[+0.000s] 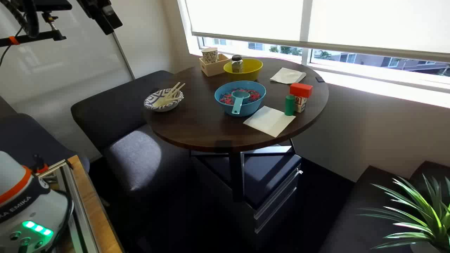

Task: Use the blue measuring cup to place some cereal from the blue bowl into the coffee cup.

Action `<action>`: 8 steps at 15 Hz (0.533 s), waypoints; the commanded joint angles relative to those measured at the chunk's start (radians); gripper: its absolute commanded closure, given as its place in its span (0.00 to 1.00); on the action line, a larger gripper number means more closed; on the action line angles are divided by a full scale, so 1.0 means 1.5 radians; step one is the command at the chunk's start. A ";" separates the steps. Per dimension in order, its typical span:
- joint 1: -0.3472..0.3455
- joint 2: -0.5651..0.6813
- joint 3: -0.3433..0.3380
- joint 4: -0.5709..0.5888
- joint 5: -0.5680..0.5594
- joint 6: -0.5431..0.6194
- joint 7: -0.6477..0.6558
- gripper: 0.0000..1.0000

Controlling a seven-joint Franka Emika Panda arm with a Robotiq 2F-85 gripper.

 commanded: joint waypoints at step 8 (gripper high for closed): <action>0.024 0.013 -0.048 0.025 0.051 0.004 -0.007 0.00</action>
